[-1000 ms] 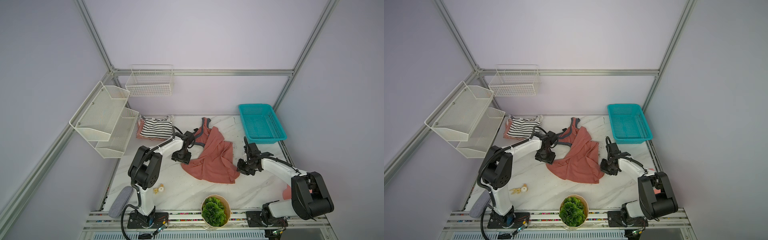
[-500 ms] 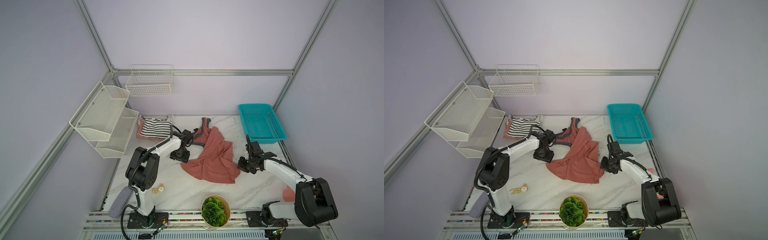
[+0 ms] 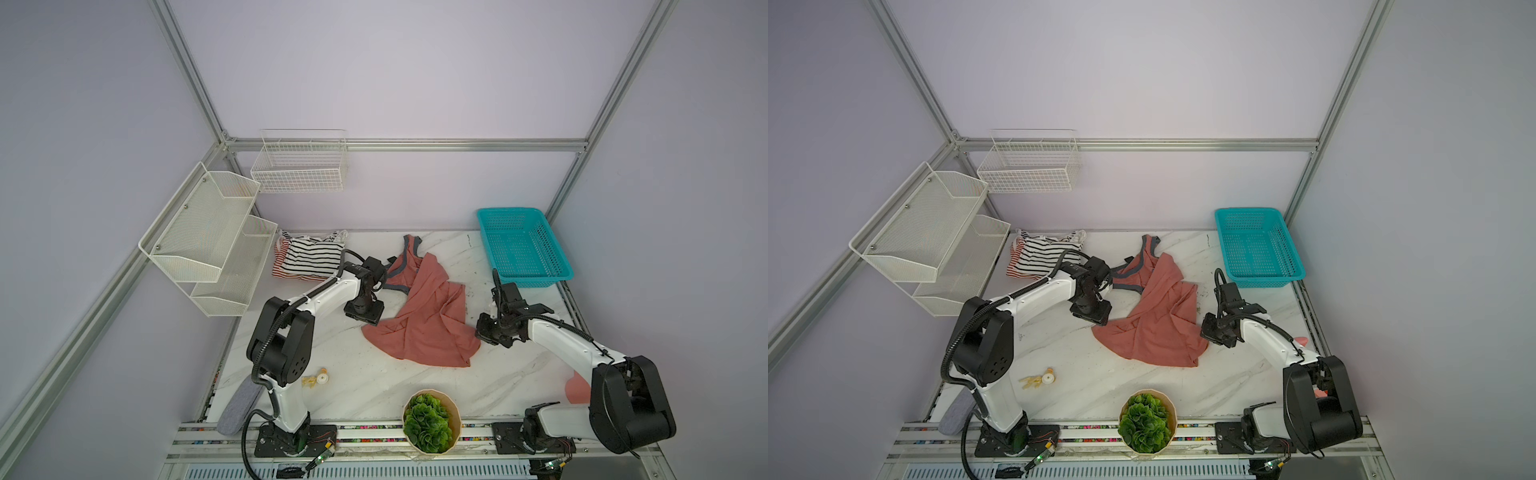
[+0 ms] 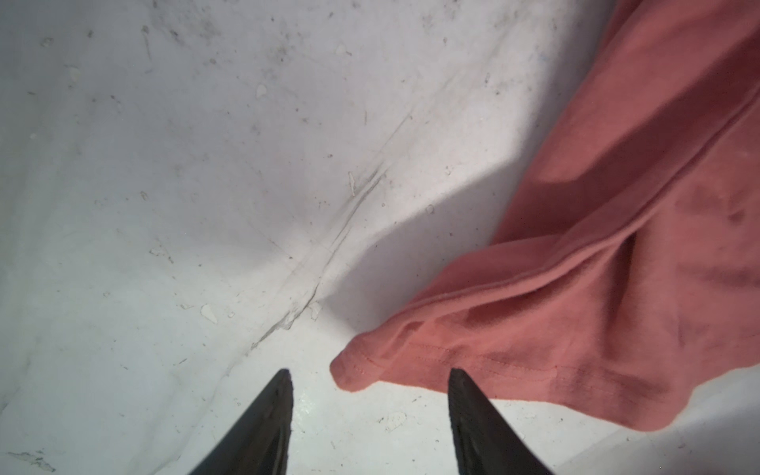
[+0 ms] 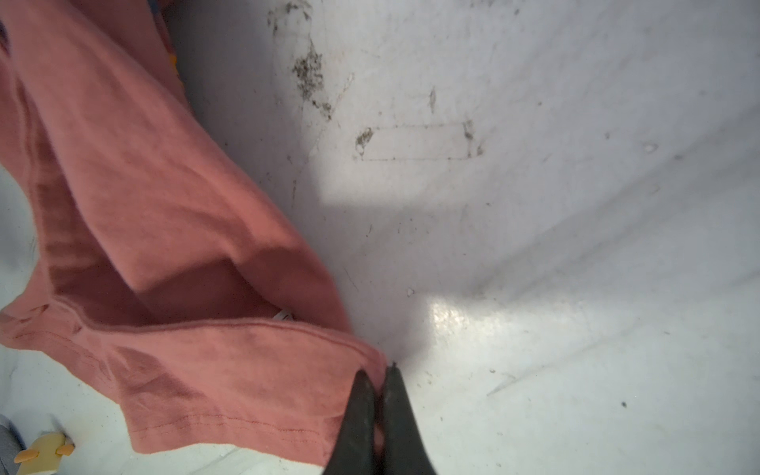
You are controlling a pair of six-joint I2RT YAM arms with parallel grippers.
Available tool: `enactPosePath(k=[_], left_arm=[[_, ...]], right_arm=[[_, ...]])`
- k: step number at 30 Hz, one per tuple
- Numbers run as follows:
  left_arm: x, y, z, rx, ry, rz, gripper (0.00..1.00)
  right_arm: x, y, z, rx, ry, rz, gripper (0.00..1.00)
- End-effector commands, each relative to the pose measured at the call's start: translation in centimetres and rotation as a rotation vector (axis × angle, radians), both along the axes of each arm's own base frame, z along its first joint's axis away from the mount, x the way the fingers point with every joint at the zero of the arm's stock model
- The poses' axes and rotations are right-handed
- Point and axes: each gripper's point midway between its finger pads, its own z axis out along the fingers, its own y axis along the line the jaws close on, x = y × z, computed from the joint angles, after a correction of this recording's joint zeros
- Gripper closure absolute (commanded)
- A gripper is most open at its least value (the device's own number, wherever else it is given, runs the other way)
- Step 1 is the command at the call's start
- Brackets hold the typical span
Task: Fold and stack tank tops
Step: Smooth out the tank top at the center of the table.
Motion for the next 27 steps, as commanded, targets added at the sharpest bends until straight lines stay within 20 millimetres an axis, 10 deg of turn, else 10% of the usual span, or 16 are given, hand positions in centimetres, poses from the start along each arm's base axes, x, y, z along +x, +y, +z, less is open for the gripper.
enactPosePath(k=[1,20,27], left_arm=[[-0.7,0.4,-0.9,-0.002,0.029,-0.013,0.43],[-1.7,0.4,-4.1,-0.006,0.137,-0.001,0.48],[-1.3,0.3,-4.0,-0.024,0.135,0.022,0.83]], right_arm=[[0.5,-0.2,0.6,-0.014,-0.015,0.0,1.0],[0.3,-0.3,0.6,-0.016,-0.027,0.001,1.0],[0.7,-0.4,1.2,-0.018,-0.047,0.0,1.0]])
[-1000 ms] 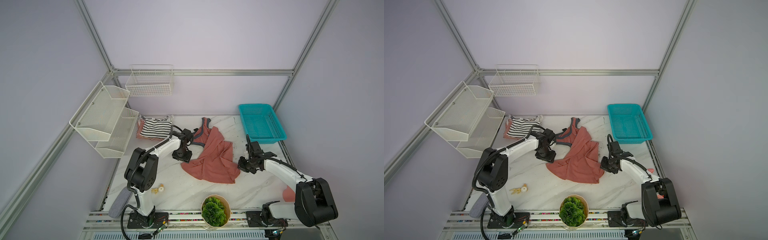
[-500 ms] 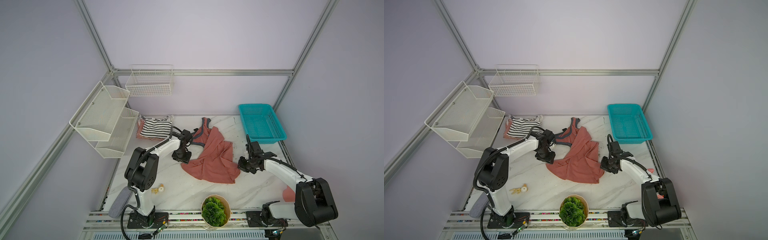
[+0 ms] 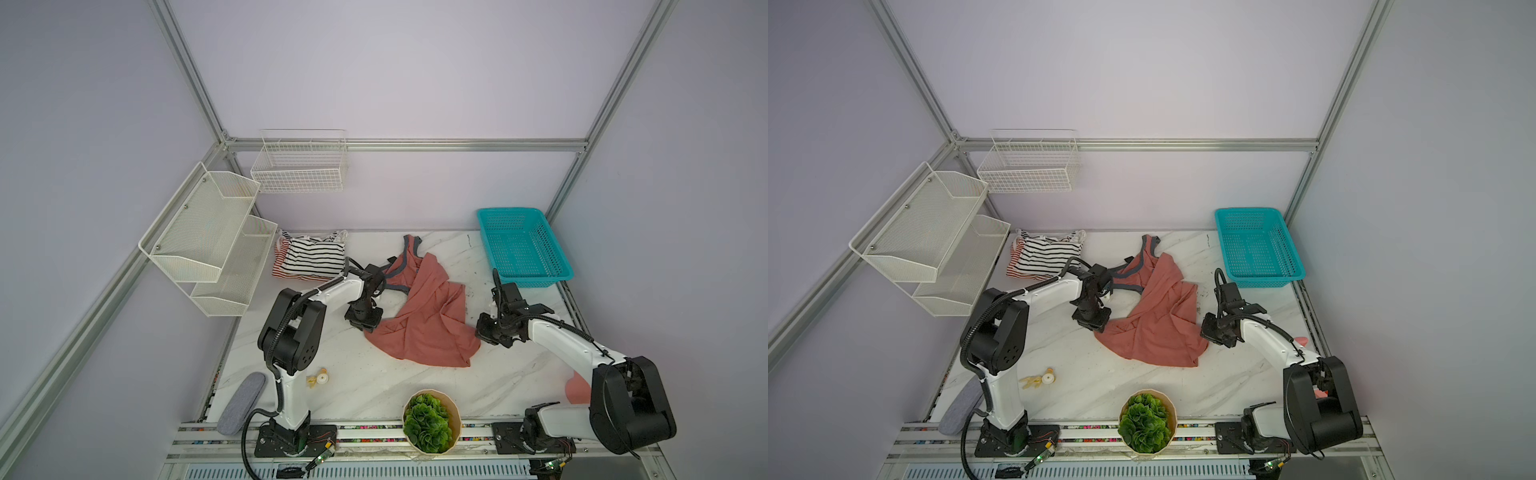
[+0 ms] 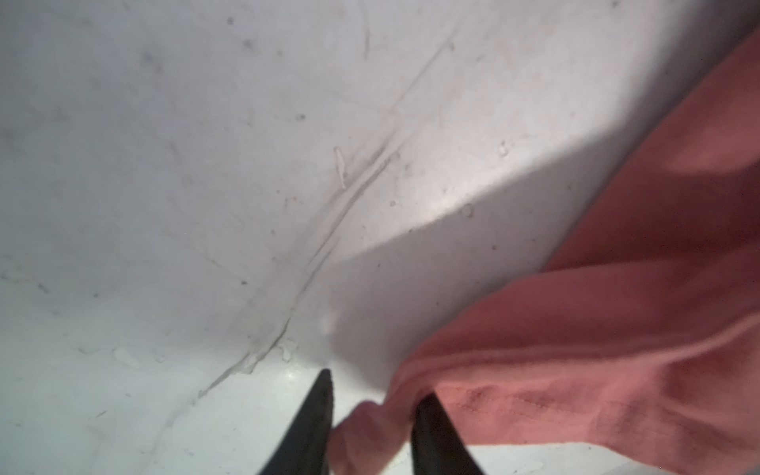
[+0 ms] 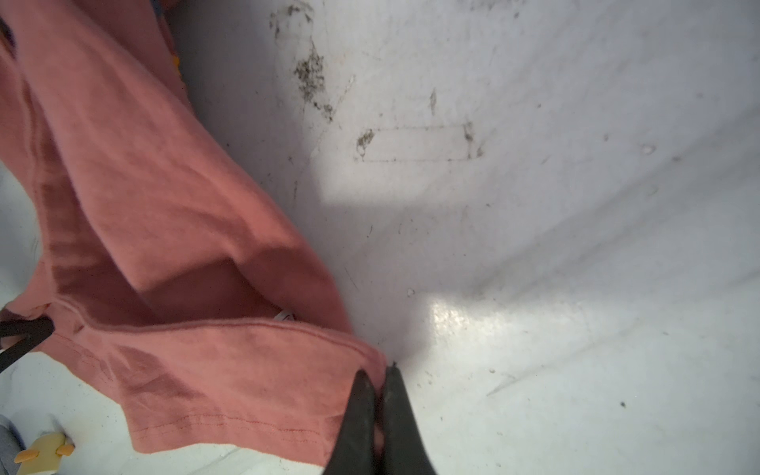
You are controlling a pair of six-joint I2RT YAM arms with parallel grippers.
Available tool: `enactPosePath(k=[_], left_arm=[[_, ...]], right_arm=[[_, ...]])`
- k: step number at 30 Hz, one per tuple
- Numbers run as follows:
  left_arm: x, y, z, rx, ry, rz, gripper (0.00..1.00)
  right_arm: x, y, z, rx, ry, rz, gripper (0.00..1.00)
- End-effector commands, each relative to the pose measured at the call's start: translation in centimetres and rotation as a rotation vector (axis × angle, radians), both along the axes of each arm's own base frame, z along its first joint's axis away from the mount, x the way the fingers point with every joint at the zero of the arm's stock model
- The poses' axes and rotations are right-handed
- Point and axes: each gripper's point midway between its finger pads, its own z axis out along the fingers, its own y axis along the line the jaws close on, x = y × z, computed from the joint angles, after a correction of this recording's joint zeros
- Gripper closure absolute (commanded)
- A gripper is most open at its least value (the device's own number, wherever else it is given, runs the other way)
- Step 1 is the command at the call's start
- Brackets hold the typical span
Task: Fold and stack tank tops
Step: Smooth out the tank top at the center of the table.
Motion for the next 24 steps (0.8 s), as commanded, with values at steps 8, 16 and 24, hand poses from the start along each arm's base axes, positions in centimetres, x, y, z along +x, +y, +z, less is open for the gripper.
enactPosePath(k=[8,16,24], left_arm=[[2.7,-1.2,6.1,-0.174,-0.129,0.066,1.0],[8.9,-2.8,24.1,-0.478,-0.547,0.167,1.0],[10.2,-2.7,44.6,-0.826,-1.08,0.19,1.0]], right_arm=[[3.8,-0.3,8.8,-0.02,-0.267,0.009,1.0],[7.9,-0.5,24.5,0.034,-0.689,-0.058,1.0],[11.2,1.3,38.8,0.145,-1.044,-0.021,1.0]])
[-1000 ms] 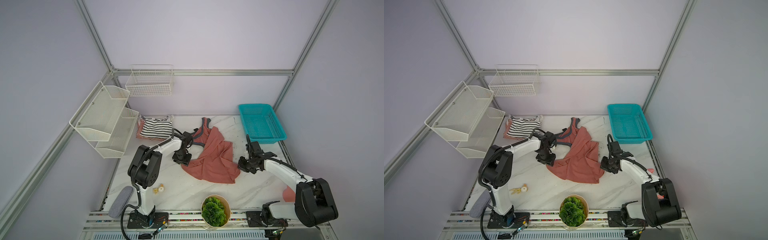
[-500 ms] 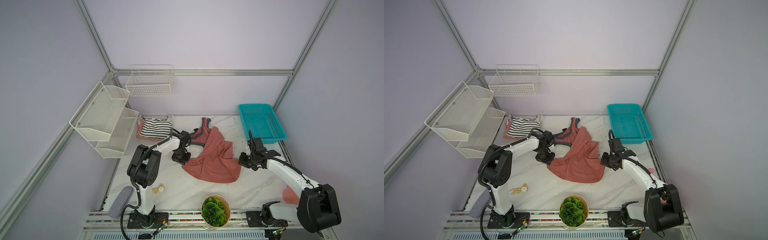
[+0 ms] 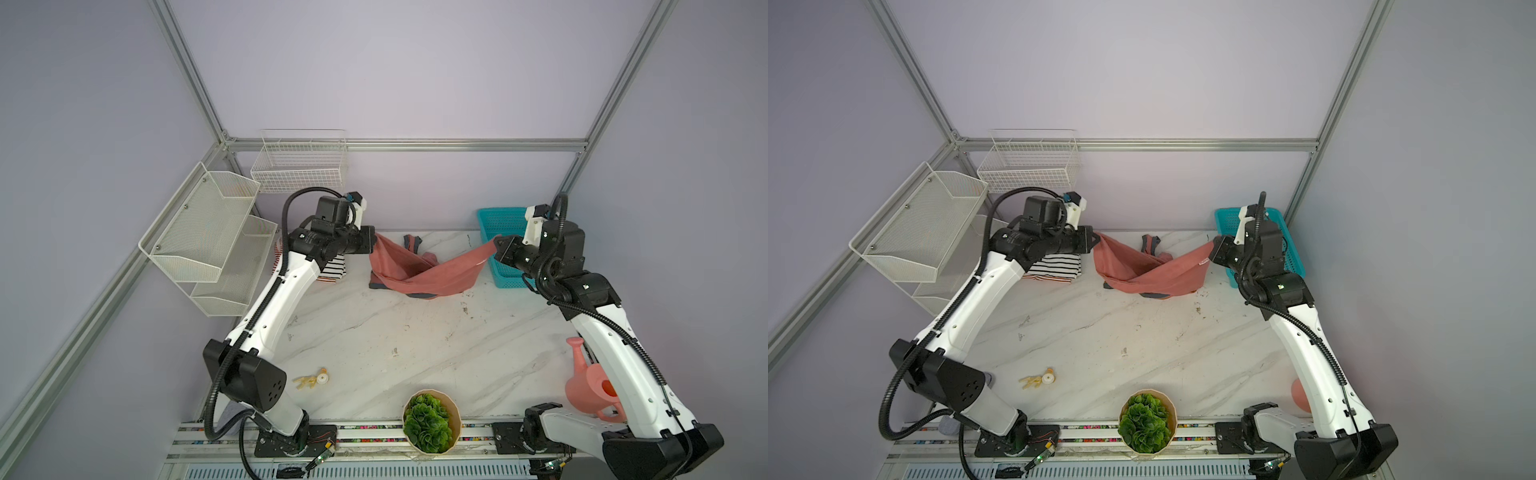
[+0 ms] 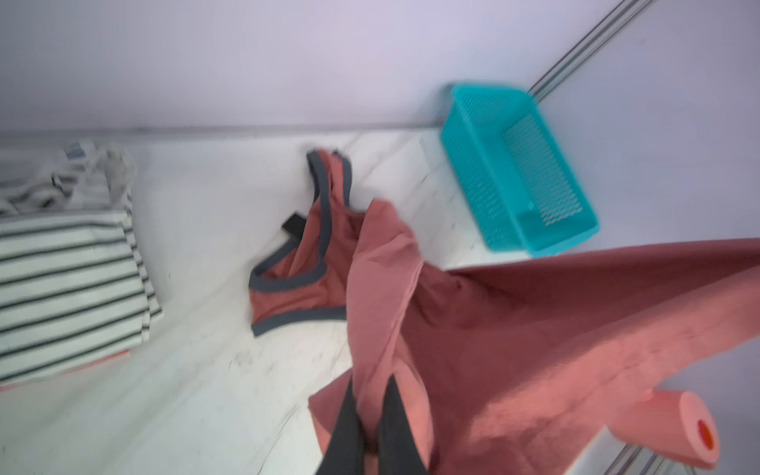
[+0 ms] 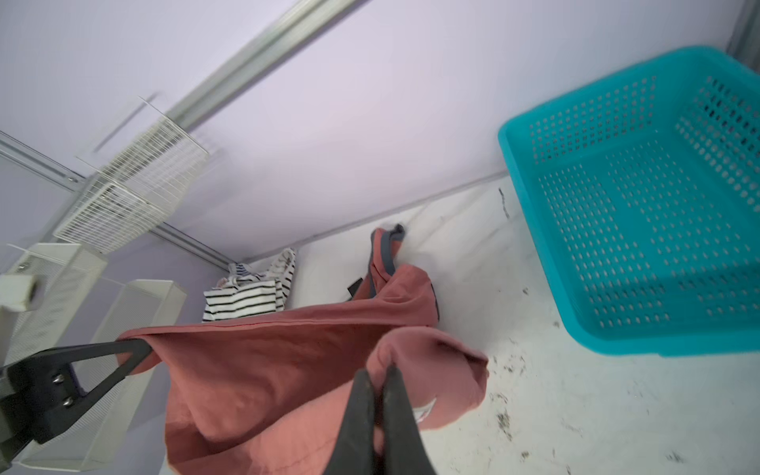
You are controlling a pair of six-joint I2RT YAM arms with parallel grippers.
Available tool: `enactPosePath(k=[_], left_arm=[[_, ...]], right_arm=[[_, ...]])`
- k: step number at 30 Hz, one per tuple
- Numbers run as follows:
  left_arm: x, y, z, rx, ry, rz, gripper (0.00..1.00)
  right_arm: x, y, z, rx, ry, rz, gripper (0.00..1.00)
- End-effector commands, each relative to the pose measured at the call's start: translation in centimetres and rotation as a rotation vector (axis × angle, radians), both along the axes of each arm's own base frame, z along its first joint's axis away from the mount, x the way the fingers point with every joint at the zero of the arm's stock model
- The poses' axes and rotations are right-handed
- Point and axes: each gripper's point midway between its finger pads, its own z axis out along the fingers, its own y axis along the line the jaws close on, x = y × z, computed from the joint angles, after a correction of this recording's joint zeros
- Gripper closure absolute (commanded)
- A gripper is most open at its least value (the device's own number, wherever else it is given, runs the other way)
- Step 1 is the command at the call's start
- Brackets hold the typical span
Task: Fold and stack tank tops
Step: Smooth out the tank top at the center of the table.
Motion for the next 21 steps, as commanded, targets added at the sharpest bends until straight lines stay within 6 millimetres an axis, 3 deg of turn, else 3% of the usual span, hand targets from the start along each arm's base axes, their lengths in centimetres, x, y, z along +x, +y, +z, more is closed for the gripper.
enactPosePath(k=[1,6,10,12,14,17,21], left_arm=[[-0.9,0.0,12.6,-0.193,-0.309,0.002,1.0],[-4.3,0.3,20.2,-0.318,-0.494,-0.048,1.0],[-7.4,0.9,24.5,-0.398,-0.626,-0.082,1.0],[-10.5,2.0,27.1,-0.438,-0.715,-0.092,1.0],[-11.8,2.4,28.2,-0.46,-0.757,-0.101,1.0],[-12.5,2.6,28.1,-0.464,-0.761,-0.105,1.0],[-11.4,2.5,25.4,-0.429,-0.686,-0.079,1.0]], right_arm=[[1.2,0.7,6.7,0.022,-0.188,0.035,1.0],[0.9,1.2,13.1,0.024,-0.345,0.067,1.0],[-1.2,1.1,18.4,0.047,-0.496,0.09,1.0],[-2.3,1.1,20.7,0.056,-0.565,0.104,1.0],[-3.0,1.2,22.1,0.057,-0.602,0.118,1.0],[-3.3,1.5,22.7,0.066,-0.615,0.139,1.0],[-2.4,2.4,20.5,0.082,-0.554,0.182,1.0]])
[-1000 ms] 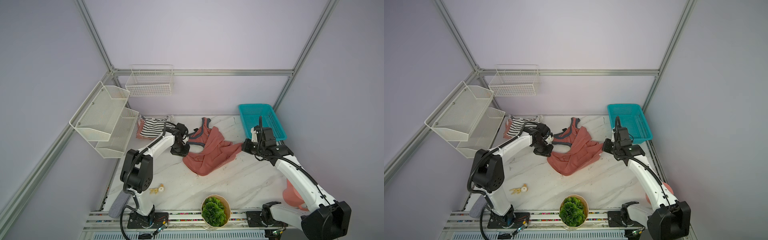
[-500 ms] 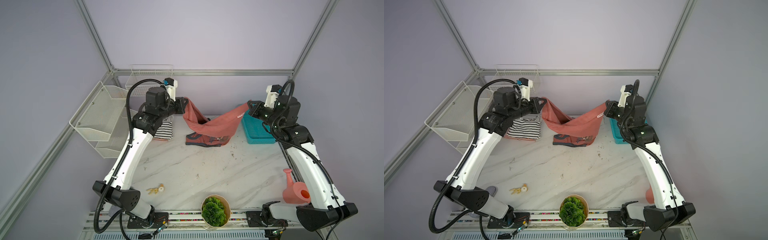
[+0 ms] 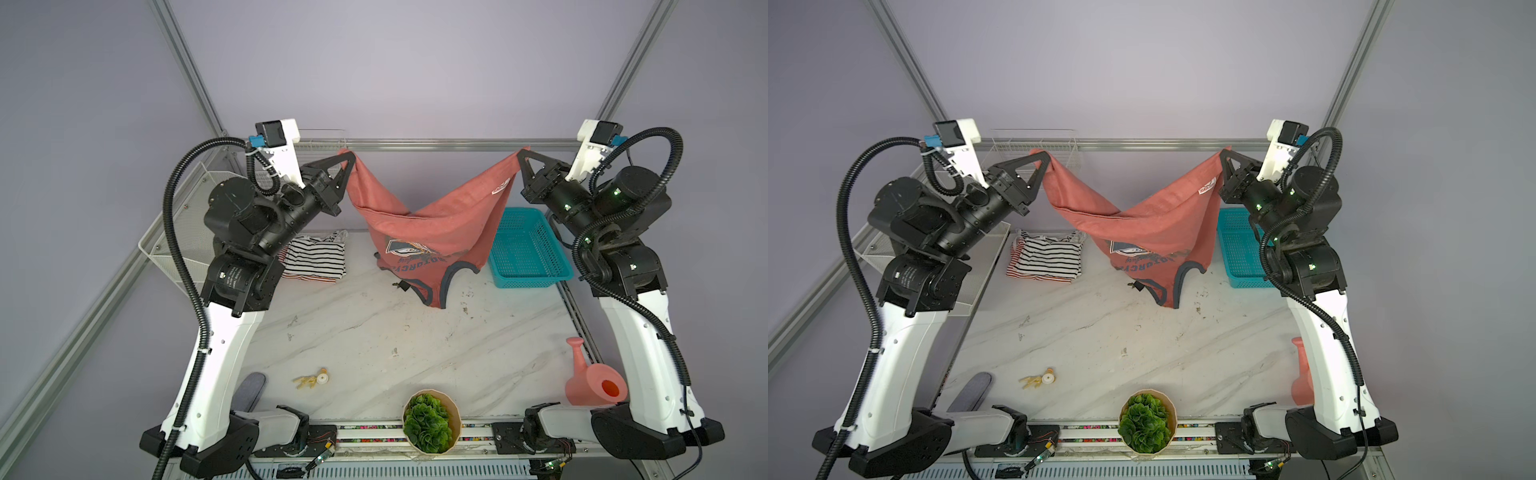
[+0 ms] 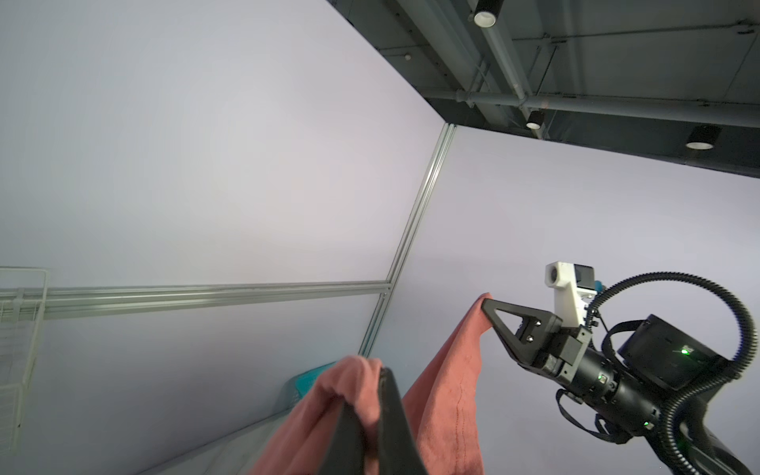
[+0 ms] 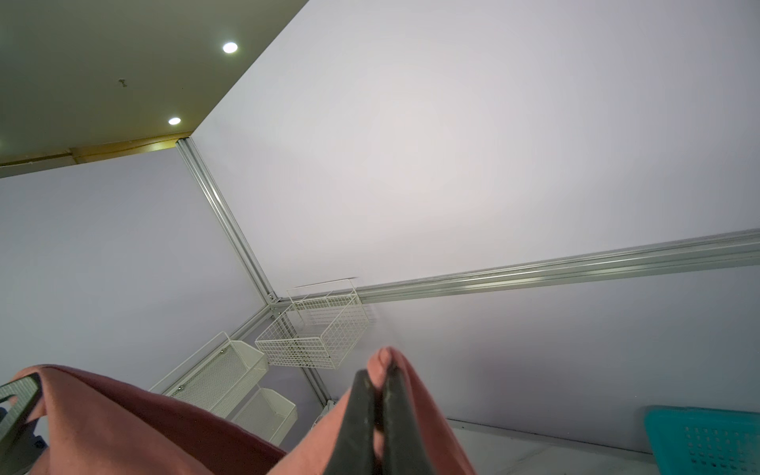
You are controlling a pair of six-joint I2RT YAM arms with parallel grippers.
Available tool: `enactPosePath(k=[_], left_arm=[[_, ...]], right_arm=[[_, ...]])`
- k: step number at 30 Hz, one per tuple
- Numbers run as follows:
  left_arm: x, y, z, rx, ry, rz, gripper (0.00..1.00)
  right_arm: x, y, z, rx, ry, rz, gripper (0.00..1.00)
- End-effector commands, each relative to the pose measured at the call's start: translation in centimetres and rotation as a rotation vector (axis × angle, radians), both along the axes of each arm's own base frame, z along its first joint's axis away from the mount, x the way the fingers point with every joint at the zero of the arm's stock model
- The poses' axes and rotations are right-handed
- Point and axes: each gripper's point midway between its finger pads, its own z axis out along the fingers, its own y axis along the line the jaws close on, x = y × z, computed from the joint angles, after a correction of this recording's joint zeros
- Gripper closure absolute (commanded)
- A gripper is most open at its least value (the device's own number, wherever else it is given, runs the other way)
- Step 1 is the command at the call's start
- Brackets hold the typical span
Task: Fold and stack tank tops
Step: Smooth out the tank top at the center of the table.
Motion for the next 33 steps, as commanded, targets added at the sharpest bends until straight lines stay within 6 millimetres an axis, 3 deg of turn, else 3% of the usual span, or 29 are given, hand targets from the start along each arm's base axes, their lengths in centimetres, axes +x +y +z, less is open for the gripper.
enactPosePath(k=[1,8,12,15,17,19,23,28,33], left_arm=[[2.0,-0.3,-2.7,0.017,0.066,0.02,1.0],[7.8,0.7,-12.7,0.154,0.377,0.187,1.0],[12.8,1.6,-18.3,0.17,0.55,0.222,1.0],[16.3,2.4,-19.6,0.138,0.605,0.213,1.0],[18.3,2.6,-18.8,0.116,0.599,0.203,1.0],[19.9,2.0,-16.8,0.092,0.558,0.168,1.0],[20.8,1.0,-10.4,0.038,0.399,0.101,1.0],[18.9,0.8,-3.1,-0.064,0.17,0.031,1.0],[15.5,1.2,0.9,-0.106,-0.004,0.002,1.0]], right_arm=[[0.8,0.9,-1.5,-0.006,0.03,0.043,1.0],[6.0,1.5,-8.9,-0.04,0.252,0.007,1.0],[9.5,2.2,-12.3,-0.048,0.353,-0.004,1.0],[12.2,2.4,-13.6,-0.059,0.389,-0.03,1.0],[13.9,2.5,-13.4,-0.06,0.383,-0.051,1.0],[15.5,2.7,-12.3,-0.055,0.354,-0.06,1.0],[17.0,3.5,-8.2,-0.041,0.235,-0.032,1.0],[16.4,4.3,-2.2,-0.015,0.048,0.027,1.0],[13.6,4.3,2.3,-0.011,-0.146,0.068,1.0]])
